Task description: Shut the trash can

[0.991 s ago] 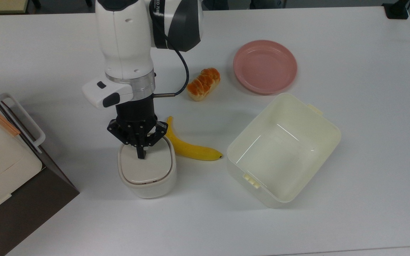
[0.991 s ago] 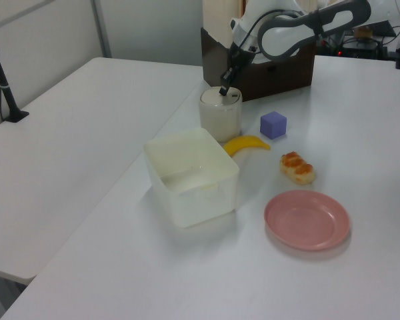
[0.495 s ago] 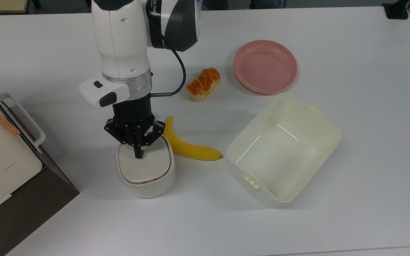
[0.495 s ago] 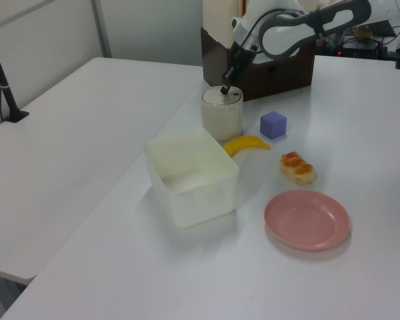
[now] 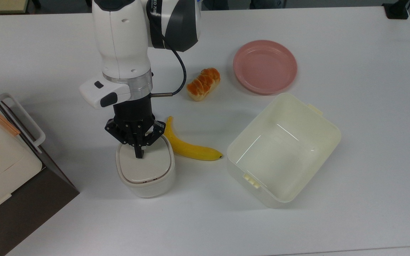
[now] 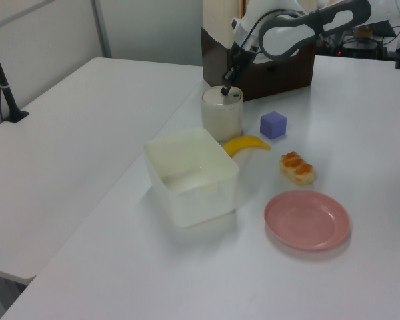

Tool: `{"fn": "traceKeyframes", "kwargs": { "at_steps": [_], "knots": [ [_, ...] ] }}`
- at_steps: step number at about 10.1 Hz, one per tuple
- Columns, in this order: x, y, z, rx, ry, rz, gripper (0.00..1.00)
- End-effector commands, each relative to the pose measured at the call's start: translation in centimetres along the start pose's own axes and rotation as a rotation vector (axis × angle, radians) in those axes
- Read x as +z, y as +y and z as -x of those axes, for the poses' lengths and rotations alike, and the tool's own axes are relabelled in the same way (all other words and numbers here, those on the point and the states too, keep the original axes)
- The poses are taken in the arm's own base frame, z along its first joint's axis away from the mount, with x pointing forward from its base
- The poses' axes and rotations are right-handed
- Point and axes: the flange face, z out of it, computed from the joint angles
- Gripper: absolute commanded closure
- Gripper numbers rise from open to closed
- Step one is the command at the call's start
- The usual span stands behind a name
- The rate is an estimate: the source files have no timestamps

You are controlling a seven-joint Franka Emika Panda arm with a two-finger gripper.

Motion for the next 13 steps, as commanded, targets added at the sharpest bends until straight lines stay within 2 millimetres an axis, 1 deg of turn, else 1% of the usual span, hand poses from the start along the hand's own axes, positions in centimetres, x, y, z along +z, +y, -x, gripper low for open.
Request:
{"fn": "traceKeyframes", "kwargs": {
  "at_steps": [1, 2, 3, 4, 5, 6, 7, 8, 9, 10, 12, 13],
  "knots": [
    [2.3, -1.0, 2.6, -0.032, -0.077, 0.006, 1.0],
    [2.3, -1.0, 2.6, -0.031, -0.077, 0.005, 1.0],
    [1.4, -0.8, 2.2, -0.026, -0.062, 0.006, 1.0],
    [-2.2, -0.1, 0.9, -0.013, -0.013, 0.006, 1.0],
    [-4.6, 1.0, 0.5, 0.005, -0.012, 0.007, 1.0],
    [-8.1, 1.9, 0.2, 0.021, -0.041, 0.008, 1.0],
    [-11.3, 1.7, 0.7, 0.016, -0.103, 0.005, 0.9],
    [-14.0, 1.4, 1.6, 0.018, -0.171, 0.001, 0.61],
    [-16.8, 1.2, 3.4, 0.012, -0.293, -0.001, 0.07],
    [-19.6, 1.0, 4.9, 0.009, -0.378, -0.001, 0.0],
    [-23.7, 1.2, 6.4, 0.01, -0.42, 0.0, 0.0],
    [-24.5, 1.0, 6.7, 0.001, -0.428, -0.004, 0.0]
  ]
}}
